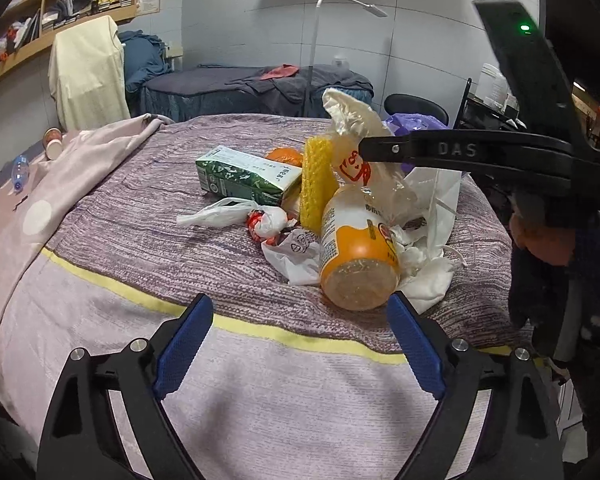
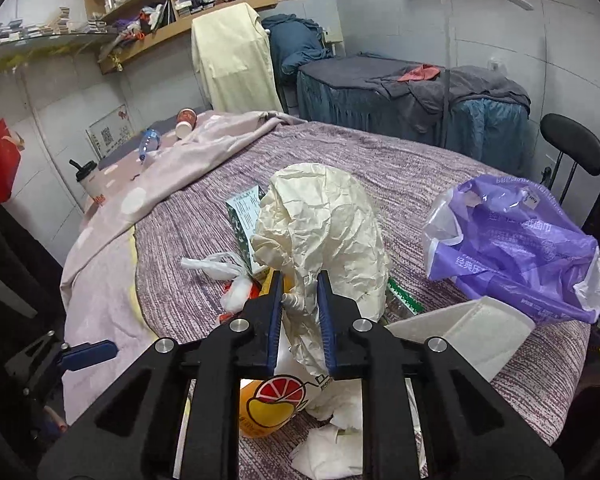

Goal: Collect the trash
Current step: 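Grasp the crumpled cream paper bag with the right tool, then grasp the white juice bottle with orange label with the left tool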

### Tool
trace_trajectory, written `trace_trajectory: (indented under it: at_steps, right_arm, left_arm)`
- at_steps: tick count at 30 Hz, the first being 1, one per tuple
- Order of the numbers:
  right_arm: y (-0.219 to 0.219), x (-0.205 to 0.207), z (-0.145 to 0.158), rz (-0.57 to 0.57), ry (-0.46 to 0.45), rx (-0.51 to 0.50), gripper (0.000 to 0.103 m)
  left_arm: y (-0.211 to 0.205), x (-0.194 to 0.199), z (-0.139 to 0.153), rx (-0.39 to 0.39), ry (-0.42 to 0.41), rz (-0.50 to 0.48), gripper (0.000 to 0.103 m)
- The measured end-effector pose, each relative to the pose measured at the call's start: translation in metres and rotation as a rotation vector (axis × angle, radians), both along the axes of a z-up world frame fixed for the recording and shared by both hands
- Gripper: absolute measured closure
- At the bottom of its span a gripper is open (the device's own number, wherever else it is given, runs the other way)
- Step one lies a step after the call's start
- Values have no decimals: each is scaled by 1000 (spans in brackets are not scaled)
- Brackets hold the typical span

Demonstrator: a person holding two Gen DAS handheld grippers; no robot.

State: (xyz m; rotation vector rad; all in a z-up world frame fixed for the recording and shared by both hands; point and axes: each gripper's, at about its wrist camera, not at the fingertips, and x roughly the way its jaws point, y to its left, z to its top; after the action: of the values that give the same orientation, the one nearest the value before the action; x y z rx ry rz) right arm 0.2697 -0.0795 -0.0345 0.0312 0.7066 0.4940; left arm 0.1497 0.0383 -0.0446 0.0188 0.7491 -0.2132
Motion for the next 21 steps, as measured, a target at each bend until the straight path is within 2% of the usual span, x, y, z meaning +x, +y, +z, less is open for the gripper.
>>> trace_trajectory:
  at_steps: [3, 10, 14, 21]
  right_arm:
    - [-12, -17, 16, -6, -36, 45, 85]
    - [-49, -60, 42, -47, -122, 110, 85]
    - [-66, -81, 47, -85, -168, 80, 85]
    - [-96, -102, 39, -146, -163, 92, 85]
  left_arm:
    - [-7, 17, 6, -21, 37, -46, 20]
    - [-34, 62, 5, 1, 165, -162, 21]
    - [-49, 93, -7, 5, 293, -214, 23]
    - [-73, 133, -31, 80, 427, -232, 32]
